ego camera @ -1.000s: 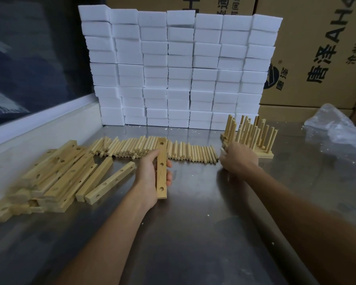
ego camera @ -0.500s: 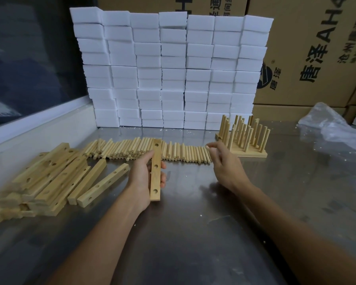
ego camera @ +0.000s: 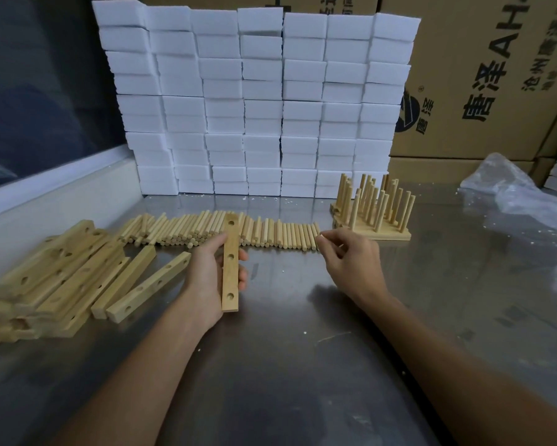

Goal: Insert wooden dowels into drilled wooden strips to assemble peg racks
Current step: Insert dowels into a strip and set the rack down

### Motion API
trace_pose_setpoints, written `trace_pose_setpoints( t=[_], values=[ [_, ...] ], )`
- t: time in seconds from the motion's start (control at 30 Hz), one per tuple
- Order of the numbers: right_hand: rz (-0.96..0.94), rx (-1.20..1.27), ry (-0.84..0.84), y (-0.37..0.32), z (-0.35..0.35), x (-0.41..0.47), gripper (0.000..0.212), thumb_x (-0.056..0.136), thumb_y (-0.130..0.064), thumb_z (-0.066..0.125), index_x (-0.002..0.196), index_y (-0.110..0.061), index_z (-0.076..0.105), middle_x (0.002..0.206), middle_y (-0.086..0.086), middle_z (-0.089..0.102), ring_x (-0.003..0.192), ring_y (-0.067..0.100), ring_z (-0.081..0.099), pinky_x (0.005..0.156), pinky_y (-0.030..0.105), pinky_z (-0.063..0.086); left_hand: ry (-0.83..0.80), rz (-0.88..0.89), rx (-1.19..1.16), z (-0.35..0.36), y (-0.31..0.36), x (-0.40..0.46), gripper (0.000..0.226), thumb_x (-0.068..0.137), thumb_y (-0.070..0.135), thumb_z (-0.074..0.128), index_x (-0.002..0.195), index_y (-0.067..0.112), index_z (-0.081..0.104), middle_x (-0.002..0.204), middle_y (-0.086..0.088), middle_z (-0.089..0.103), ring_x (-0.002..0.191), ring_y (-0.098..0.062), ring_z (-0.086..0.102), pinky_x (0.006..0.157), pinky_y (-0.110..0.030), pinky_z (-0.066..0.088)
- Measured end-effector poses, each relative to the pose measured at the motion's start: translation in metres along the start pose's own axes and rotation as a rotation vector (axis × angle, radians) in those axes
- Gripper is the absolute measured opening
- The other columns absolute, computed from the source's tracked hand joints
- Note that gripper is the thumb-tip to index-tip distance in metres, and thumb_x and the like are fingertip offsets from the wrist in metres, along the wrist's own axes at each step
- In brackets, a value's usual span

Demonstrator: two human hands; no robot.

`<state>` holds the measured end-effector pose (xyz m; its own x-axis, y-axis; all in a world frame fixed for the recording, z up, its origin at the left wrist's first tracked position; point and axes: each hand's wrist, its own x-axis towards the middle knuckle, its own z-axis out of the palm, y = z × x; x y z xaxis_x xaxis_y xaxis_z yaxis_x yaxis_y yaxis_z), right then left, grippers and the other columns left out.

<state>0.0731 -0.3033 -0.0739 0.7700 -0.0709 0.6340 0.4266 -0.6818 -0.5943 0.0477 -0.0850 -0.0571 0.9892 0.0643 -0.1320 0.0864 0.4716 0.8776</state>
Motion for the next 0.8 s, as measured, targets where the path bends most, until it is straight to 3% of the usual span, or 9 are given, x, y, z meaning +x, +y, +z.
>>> trace_pose_setpoints(
  t=[0.2,0.4,0.5,0.6,0.63,0.73,0.8],
  values=[
    [0.099,0.120,0.022,-0.007,0.000,0.001,0.017,0.090,-0.029,0.072,0.095,-0.014,0.077,0.079,-0.008,0.072,0.071,0.007,0.066,0.071,0.031,0.057,0.005,-0.006,-0.001,-0.002,0.000,0.002,0.030,0.097,0.034,0.050,0.090,0.008,0.062,0.066,-0.005,0.058,0.041,-0.017,0.046,0.036,-0.020,0.035],
    [0.442,0.683,-0.011,-0.025,0.002,0.006,0.013,0.098,-0.011,0.058,0.102,-0.009,0.070,0.082,-0.002,0.074,0.075,0.004,0.068,0.067,0.014,0.054,0.005,-0.007,-0.002,-0.001,0.000,0.002,0.029,0.097,0.034,0.051,0.088,0.009,0.063,0.065,-0.004,0.058,0.040,-0.016,0.046,0.036,-0.021,0.035],
    [0.460,0.744,-0.014,-0.035,0.005,0.007,0.020,0.098,-0.015,0.059,0.114,-0.010,0.069,0.091,-0.008,0.070,0.075,-0.009,0.065,0.066,0.006,0.049,-0.004,0.013,0.036,0.001,-0.001,0.002,0.021,0.094,0.031,0.058,0.085,0.012,0.061,0.066,-0.004,0.057,0.040,-0.016,0.045,0.035,-0.021,0.033],
    [0.469,0.692,-0.016,-0.039,0.006,0.006,0.021,0.097,-0.021,0.060,0.115,-0.015,0.070,0.095,0.000,0.067,0.086,0.006,0.062,0.074,0.018,0.051,0.000,0.036,0.068,0.001,-0.001,0.001,0.013,0.090,0.025,0.064,0.091,0.013,0.059,0.067,-0.003,0.056,0.040,-0.015,0.045,0.034,-0.021,0.033],
    [0.470,0.665,-0.011,-0.039,0.006,0.005,0.020,0.098,-0.023,0.059,0.113,-0.014,0.069,0.091,0.002,0.066,0.083,0.009,0.060,0.075,0.025,0.051,0.007,0.040,0.070,0.001,-0.001,0.001,0.013,0.090,0.024,0.065,0.093,0.012,0.060,0.067,-0.003,0.056,0.040,-0.015,0.045,0.034,-0.021,0.033],
    [0.478,0.703,0.007,-0.039,0.005,0.006,0.012,0.099,-0.022,0.058,0.098,-0.011,0.060,0.063,-0.009,0.060,0.055,-0.001,0.053,0.059,0.020,0.043,0.009,0.042,0.058,0.001,-0.001,0.001,0.015,0.091,0.025,0.063,0.094,0.011,0.062,0.067,-0.003,0.056,0.041,-0.016,0.045,0.035,-0.021,0.033],
    [0.519,0.754,-0.018,-0.041,0.005,0.006,0.013,0.097,-0.017,0.061,0.098,-0.004,0.060,0.064,-0.005,0.063,0.052,0.002,0.055,0.057,0.021,0.043,0.001,0.037,0.043,0.001,-0.001,0.001,0.017,0.093,0.028,0.061,0.092,0.011,0.062,0.066,-0.003,0.056,0.040,-0.016,0.044,0.035,-0.021,0.033]
  ],
)
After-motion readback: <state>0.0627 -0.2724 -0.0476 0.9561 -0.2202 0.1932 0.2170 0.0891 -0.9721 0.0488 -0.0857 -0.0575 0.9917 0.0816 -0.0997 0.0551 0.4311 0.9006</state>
